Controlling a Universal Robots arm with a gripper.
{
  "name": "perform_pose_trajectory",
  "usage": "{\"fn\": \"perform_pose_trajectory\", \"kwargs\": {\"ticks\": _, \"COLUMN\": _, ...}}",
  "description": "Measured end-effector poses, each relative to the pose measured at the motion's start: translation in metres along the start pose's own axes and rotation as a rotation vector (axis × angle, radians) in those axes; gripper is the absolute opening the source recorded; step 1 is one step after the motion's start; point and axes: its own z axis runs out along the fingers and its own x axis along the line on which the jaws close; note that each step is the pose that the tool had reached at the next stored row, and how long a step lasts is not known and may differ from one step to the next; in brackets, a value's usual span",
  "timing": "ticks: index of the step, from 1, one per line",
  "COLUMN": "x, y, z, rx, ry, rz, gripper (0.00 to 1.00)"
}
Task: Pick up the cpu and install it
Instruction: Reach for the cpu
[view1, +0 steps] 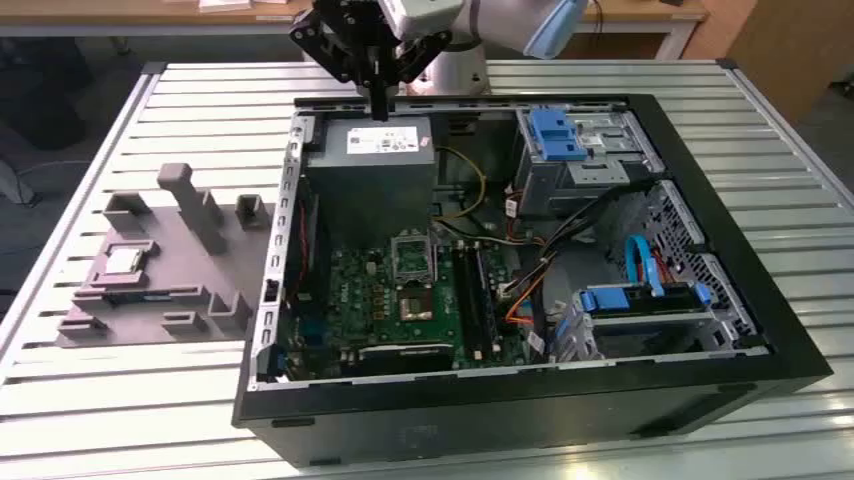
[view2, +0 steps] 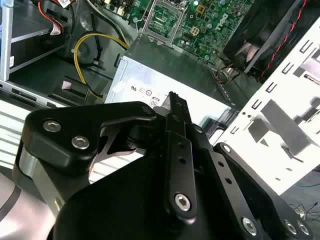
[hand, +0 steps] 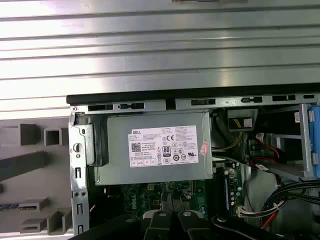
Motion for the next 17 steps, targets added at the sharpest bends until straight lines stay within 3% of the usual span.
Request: {"fn": "perform_pose_trajectory", "kwargs": {"ticks": 17, "x": 0.0037, "y": -0.0003, "z": -0.0001, "rx": 0.0000, "ry": 0.0000, "rz": 0.000, "gripper": 0.11}}
